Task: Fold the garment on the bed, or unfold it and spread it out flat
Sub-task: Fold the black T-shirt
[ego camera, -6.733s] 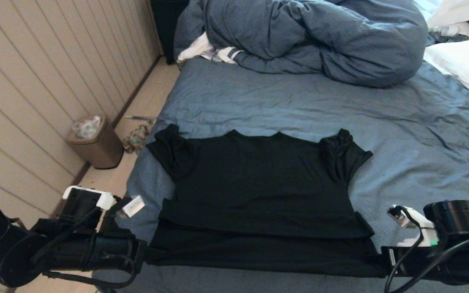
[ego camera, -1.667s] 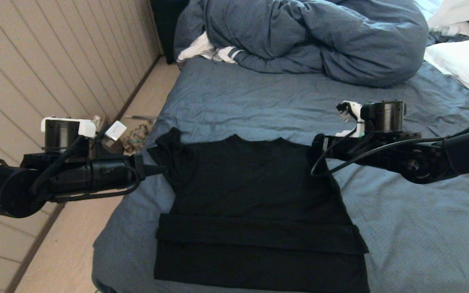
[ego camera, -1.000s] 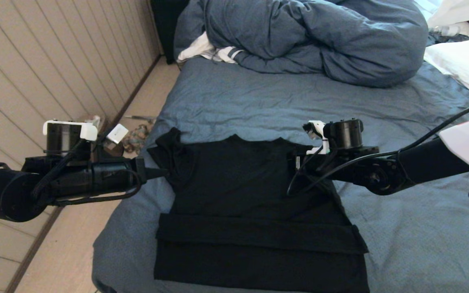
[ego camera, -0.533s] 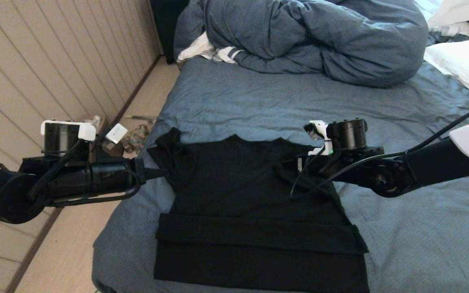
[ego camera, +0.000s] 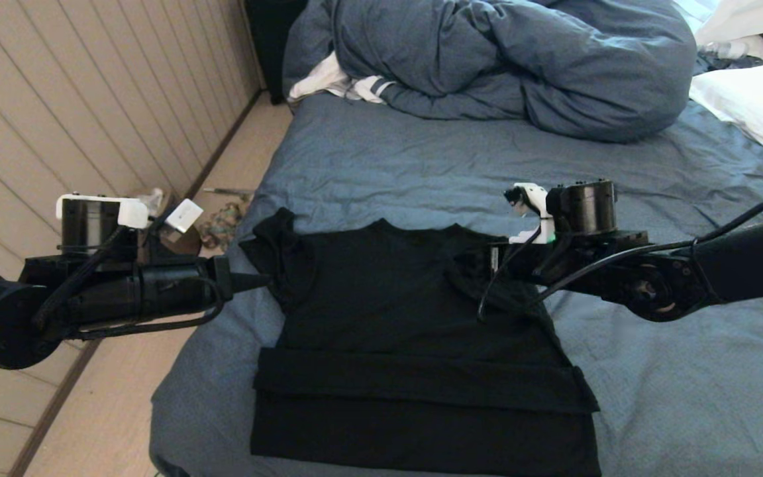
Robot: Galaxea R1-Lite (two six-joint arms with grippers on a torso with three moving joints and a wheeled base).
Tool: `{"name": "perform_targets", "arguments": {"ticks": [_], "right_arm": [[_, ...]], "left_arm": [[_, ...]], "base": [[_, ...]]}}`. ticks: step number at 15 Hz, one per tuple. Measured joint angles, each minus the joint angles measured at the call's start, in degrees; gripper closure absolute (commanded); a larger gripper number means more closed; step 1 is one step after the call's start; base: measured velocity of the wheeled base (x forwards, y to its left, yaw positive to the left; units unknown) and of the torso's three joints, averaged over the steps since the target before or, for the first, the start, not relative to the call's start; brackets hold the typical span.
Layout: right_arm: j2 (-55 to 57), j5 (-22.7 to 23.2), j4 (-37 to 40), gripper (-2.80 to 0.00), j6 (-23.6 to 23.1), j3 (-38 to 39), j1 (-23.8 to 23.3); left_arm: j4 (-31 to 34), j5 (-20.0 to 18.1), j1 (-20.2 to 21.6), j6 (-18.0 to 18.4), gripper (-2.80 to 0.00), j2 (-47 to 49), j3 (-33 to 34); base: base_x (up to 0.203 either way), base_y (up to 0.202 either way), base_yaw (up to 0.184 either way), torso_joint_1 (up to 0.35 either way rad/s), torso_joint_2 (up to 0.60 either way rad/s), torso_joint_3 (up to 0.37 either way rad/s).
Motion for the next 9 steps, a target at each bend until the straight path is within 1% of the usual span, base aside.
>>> {"name": "perform_targets", "arguments": {"ticks": [2, 4, 7, 9], "right_arm": [[0.27, -1.46, 0.88, 0.00, 1.83, -2.76, -1.83], [1.76, -2.27, 3.91, 0.00, 2.16, -7.40, -5.54], [4.88, -3.16, 12.12, 0.00, 2.52, -15.33, -9.63], [8.00, -5.38, 16.58, 0.00, 2.94, -19.55, -10.91]], "left_arm": [[0.01, 0.02, -0.24, -0.13, 0.00, -0.61, 0.57], [0.00, 0.02, -1.03, -0.40, 0.00, -1.09, 1.10], [-0.05, 0.06, -3.19, -1.05, 0.00, -1.35, 2.32], [-0.09, 0.09, -3.87, -1.15, 0.00, -1.42, 2.94]], "base": [[0.000, 0.000, 0.000, 0.000, 0.00, 0.000], [0.000, 0.000, 0.000, 0.000, 0.00, 0.000], [0.000, 0.000, 0.000, 0.000, 0.00, 0.000], [0.000, 0.000, 0.000, 0.000, 0.00, 0.000]]}}
